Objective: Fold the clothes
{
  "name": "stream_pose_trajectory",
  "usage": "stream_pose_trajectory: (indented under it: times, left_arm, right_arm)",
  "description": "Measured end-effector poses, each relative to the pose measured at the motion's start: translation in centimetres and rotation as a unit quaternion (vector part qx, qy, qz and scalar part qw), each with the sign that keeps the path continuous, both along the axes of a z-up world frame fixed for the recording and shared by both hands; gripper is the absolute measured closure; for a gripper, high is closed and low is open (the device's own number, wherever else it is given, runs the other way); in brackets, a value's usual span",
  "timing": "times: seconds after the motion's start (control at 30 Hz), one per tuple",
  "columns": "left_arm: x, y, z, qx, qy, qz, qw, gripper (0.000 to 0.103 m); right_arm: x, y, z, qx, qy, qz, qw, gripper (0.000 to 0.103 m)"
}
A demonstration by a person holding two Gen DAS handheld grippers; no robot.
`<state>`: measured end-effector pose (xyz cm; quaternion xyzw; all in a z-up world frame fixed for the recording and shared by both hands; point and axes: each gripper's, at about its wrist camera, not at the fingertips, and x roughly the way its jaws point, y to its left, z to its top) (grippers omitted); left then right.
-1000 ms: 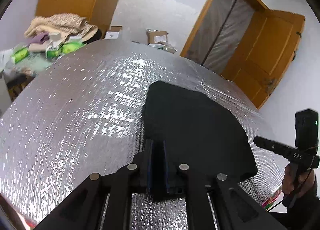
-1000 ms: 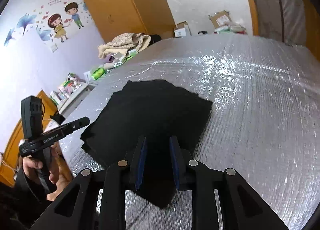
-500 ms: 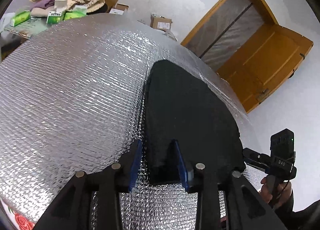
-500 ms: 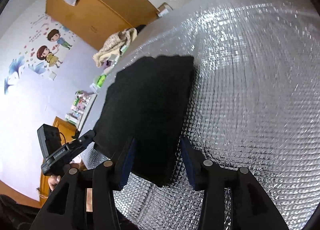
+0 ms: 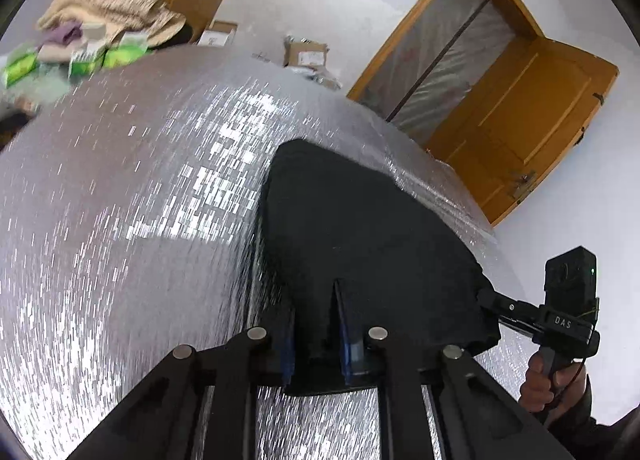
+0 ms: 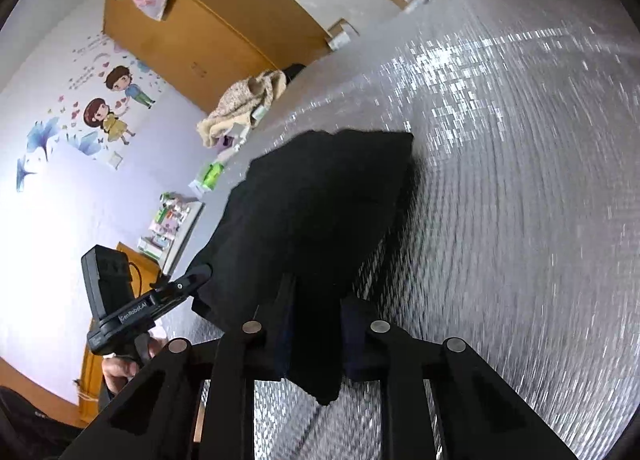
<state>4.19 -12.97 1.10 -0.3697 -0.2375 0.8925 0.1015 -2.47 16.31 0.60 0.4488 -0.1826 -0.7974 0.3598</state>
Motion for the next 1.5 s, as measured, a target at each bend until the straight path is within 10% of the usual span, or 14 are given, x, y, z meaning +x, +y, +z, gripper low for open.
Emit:
stream_pose_trajectory:
  times: [0.67,0.93,1.2,1.5]
  left_arm:
    - [-13.9,-0.5,0.6,-0.056,0.0,-0.007,0.9984,0.086]
    - [-14.5,-1.5,-1.3,-0.023,-0.013,-0.002,0.9997,0.083]
    - [-10.7,-1.0,1.8,-0.072,0.046,0.026,0.996,0.084]
    - [-11.9,-0.2,0.1,-0.091,0.013,-0.003,0.9957,0.084]
  right_arm:
    - [-12.1,-2.5,-0.1,0.023,0.015,-0.042,0.999,0.083]
    - [-13.9,-2.5,-0.8,0.047,0.022,-0.043,0.998,0.073]
    - [-10.1,-1.6,2.2,0.078,0.084,-0.06,0.992,0.071]
    - [-9.5,-3.6,0.3,0.143,0.084,-0.03,0.986,0.076]
